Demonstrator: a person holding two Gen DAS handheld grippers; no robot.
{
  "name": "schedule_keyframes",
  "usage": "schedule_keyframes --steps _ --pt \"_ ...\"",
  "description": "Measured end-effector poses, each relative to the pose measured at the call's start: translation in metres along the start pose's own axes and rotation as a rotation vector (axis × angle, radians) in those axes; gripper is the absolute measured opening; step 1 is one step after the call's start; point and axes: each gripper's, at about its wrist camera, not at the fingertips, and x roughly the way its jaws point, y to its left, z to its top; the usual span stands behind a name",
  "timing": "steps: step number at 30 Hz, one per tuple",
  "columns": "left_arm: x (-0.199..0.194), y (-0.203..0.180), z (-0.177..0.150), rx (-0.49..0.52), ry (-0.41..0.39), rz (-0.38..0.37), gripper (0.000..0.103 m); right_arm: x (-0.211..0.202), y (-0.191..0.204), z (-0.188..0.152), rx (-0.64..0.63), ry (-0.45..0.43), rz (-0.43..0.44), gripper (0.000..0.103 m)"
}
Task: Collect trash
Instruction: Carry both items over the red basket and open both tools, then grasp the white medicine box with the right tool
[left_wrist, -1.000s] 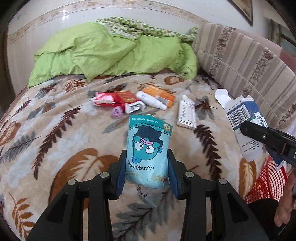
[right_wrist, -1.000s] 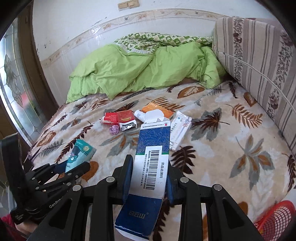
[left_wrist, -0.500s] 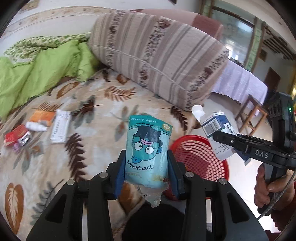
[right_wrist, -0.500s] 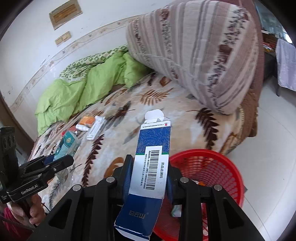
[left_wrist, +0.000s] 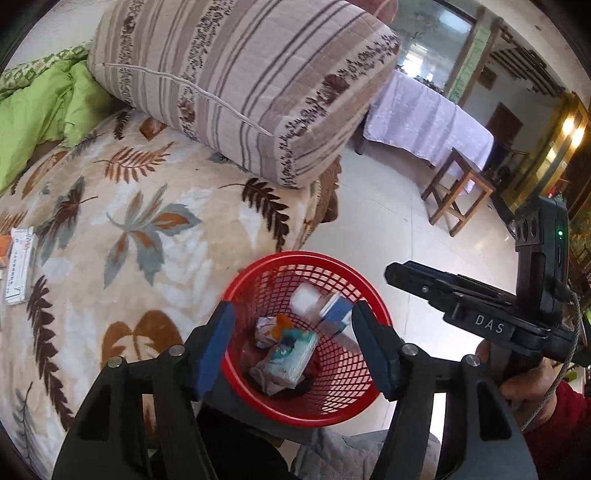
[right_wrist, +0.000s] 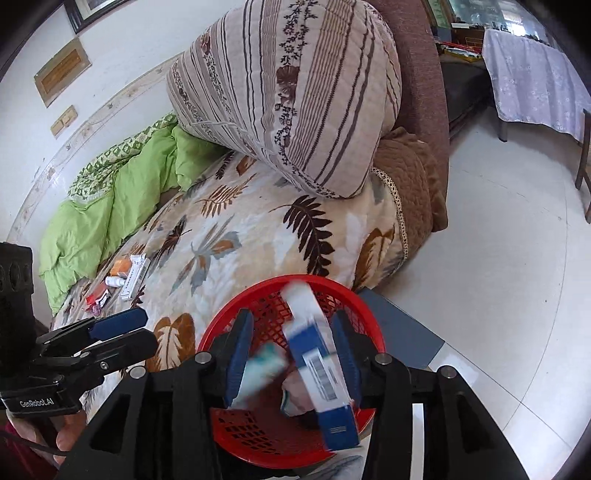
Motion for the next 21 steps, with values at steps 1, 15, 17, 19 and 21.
schedule_keyframes --steps 1,15,17,19,21 --pt "-0.006 0.009 0.0 -0.015 -0.016 0.02 0.064 -0.001 0.0 0.002 0.0 -0.006 0.004 0.047" --pt "-0.081 0.118 -0.054 -0.119 -0.088 0.336 0.069 0.06 0.145 -0.003 -0.218 0.151 0.288 0.047" --pt "-0.089 0.141 -0.064 -0.157 -0.091 0.37 0.069 0.074 0.17 -0.005 -0.25 0.178 0.321 0.048" --pt "-0.097 0.166 -0.071 -0.196 -0.097 0.406 0.069 0.09 0.193 -0.005 -0.269 0.206 0.328 0.051" --pt "-0.106 0.194 -0.078 -0.247 -0.11 0.438 0.069 0.108 0.213 -0.001 -0.258 0.231 0.348 0.054"
